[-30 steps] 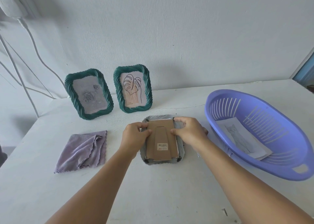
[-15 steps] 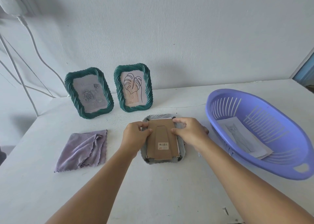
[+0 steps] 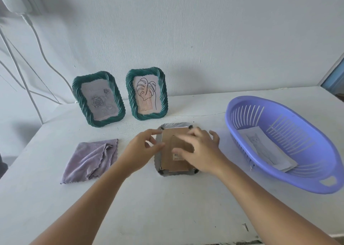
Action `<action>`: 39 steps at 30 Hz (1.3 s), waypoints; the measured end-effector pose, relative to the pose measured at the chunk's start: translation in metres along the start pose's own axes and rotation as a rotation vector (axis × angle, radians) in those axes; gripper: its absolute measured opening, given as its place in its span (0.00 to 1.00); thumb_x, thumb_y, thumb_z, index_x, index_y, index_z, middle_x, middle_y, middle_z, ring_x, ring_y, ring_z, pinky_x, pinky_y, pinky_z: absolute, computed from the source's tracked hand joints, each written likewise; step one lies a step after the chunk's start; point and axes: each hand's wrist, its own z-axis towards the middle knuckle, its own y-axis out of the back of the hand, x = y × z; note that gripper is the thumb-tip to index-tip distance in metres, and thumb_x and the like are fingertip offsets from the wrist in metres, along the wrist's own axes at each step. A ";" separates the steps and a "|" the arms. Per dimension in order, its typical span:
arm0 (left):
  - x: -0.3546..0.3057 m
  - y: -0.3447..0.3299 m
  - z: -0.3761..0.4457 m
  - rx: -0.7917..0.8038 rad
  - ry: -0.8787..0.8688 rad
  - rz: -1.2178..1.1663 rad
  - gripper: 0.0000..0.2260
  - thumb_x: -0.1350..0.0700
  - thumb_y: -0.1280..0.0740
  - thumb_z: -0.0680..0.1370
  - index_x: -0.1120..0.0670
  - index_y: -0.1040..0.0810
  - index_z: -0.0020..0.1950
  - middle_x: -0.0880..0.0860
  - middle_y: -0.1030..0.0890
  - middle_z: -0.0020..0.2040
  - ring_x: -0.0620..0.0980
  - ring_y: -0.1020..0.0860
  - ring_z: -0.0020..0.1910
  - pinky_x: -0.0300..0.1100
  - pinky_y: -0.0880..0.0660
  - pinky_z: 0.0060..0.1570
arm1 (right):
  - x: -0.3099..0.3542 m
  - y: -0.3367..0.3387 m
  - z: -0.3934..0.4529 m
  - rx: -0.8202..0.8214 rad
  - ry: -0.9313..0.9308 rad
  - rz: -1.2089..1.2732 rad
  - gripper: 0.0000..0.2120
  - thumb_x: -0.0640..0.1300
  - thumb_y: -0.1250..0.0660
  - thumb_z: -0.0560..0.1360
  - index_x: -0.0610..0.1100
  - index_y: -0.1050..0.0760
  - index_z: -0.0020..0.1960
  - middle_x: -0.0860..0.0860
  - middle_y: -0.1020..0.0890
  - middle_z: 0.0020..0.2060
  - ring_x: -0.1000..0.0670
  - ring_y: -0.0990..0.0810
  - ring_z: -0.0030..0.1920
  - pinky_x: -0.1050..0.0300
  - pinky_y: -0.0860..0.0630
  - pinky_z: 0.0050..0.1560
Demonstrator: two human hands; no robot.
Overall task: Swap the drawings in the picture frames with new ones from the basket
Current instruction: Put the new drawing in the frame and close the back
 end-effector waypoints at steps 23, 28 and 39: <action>0.014 -0.003 -0.042 0.076 -0.236 0.197 0.07 0.51 0.20 0.72 0.44 0.13 0.48 0.43 0.23 0.48 0.44 0.24 0.45 0.30 0.30 0.46 | -0.002 0.002 0.003 0.123 -0.002 0.019 0.32 0.75 0.29 0.64 0.66 0.23 0.66 0.63 0.33 0.55 0.59 0.37 0.63 0.40 0.64 0.75; 0.018 -0.011 -0.044 0.002 -0.231 0.151 0.08 0.59 0.22 0.74 0.45 0.14 0.45 0.46 0.22 0.46 0.44 0.24 0.42 0.30 0.30 0.44 | -0.001 0.003 0.002 0.126 -0.002 0.025 0.32 0.74 0.29 0.65 0.67 0.23 0.66 0.63 0.33 0.55 0.59 0.37 0.63 0.40 0.63 0.76; 0.004 -0.004 -0.012 0.142 -0.096 0.255 0.16 0.44 0.30 0.79 0.37 0.22 0.67 0.44 0.22 0.45 0.39 0.25 0.40 0.30 0.33 0.39 | -0.006 0.008 0.003 0.219 -0.011 -0.007 0.30 0.74 0.33 0.69 0.67 0.26 0.69 0.65 0.31 0.60 0.58 0.38 0.69 0.38 0.66 0.75</action>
